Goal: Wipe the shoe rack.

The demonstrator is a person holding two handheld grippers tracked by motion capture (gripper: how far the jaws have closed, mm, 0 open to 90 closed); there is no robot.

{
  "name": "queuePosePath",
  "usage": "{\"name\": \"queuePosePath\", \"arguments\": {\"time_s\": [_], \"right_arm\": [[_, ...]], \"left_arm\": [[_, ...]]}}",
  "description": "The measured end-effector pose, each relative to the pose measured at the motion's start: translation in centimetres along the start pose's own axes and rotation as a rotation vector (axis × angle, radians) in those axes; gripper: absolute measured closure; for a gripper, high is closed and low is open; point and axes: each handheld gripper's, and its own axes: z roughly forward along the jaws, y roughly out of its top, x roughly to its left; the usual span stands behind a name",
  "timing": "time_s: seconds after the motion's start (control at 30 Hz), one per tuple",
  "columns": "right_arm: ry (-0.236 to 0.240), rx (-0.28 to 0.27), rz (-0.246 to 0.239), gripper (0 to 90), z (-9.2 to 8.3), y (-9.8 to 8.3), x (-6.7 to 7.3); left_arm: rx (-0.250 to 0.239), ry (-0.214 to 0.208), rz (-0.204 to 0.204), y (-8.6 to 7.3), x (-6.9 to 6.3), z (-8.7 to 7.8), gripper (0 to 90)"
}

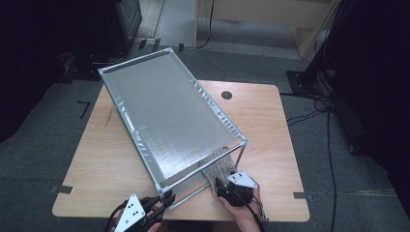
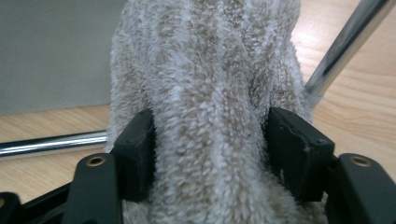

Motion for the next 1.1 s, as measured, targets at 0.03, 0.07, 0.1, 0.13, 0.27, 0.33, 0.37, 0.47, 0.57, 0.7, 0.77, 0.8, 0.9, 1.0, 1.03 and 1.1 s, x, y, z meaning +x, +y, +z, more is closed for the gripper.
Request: {"name": "queuePosePath", "arguments": {"time_s": [0.03, 0.07, 0.1, 0.13, 0.27, 0.33, 0.37, 0.47, 0.57, 0.7, 0.77, 0.8, 0.9, 1.0, 1.03, 1.1], "right_arm": [[0.008, 0.003, 0.005, 40.4, 0.0, 0.0, -0.1], [0.014, 0.007, 0.001, 42.8, 0.0, 0.0, -0.2], [0.017, 0.011, -0.001, 46.5, 0.0, 0.0, -0.3], [0.020, 0.013, -0.003, 50.7, 0.0, 0.0, -0.4], [0.019, 0.009, -0.009, 62.4, -0.2, 0.0, -0.9], [0.005, -0.004, -0.002, 65.0, -0.4, 0.0, -0.8], [-0.001, -0.013, 0.004, 65.4, -0.5, 0.1, -0.9], [-0.033, -0.058, 0.028, 65.5, -0.9, 0.3, -1.1], [-0.041, -0.057, 0.036, 65.4, -0.7, 0.3, -1.3], [-0.034, -0.037, 0.004, 65.3, -0.5, 0.1, -0.6], [-0.010, -0.032, -0.002, 65.2, -0.5, 0.1, 0.1], [0.004, -0.033, -0.005, 65.2, -0.5, 0.1, 0.5], [0.050, -0.027, -0.029, 65.1, -0.7, 0.0, 2.2], [0.114, -0.023, -0.074, 65.0, -0.9, -0.1, 4.6], [0.145, -0.019, -0.096, 65.0, -0.9, -0.1, 5.4], [0.223, -0.008, -0.129, 64.7, -1.2, -0.3, 7.3]], "left_arm": [[0.001, 0.003, 0.001, 0.0, 0.0, 0.0, 79.5], [0.003, 0.004, 0.000, 0.0, 0.0, 0.0, 79.6], [0.006, 0.004, -0.001, 0.0, 0.0, 0.0, 79.5], [0.007, 0.001, -0.004, 0.0, 0.0, 0.0, 79.5], [0.005, -0.001, -0.006, 0.0, 0.0, 0.0, 79.3], [0.005, -0.002, -0.007, 0.0, 0.0, 0.0, 79.3], [0.004, -0.003, -0.007, 0.0, 0.1, 0.0, 79.3], [0.005, -0.006, -0.007, 0.0, 0.1, 0.1, 79.3], [0.006, -0.010, -0.006, 0.0, 0.1, 0.1, 79.4], [0.000, -0.020, -0.011, 0.0, 0.2, 0.1, 79.2], [-0.004, -0.017, -0.018, 0.0, 0.2, 0.1, 79.1], [-0.005, -0.016, -0.022, 0.0, 0.2, 0.1, 79.1], [-0.006, -0.023, -0.030, 0.0, 0.3, 0.2, 79.0], [-0.004, -0.007, -0.035, 0.0, 0.2, 0.2, 78.9], [-0.002, -0.002, -0.037, 0.0, 0.2, 0.2, 78.9], [-0.001, -0.005, -0.040, 0.0, 0.3, 0.2, 78.8]]}}
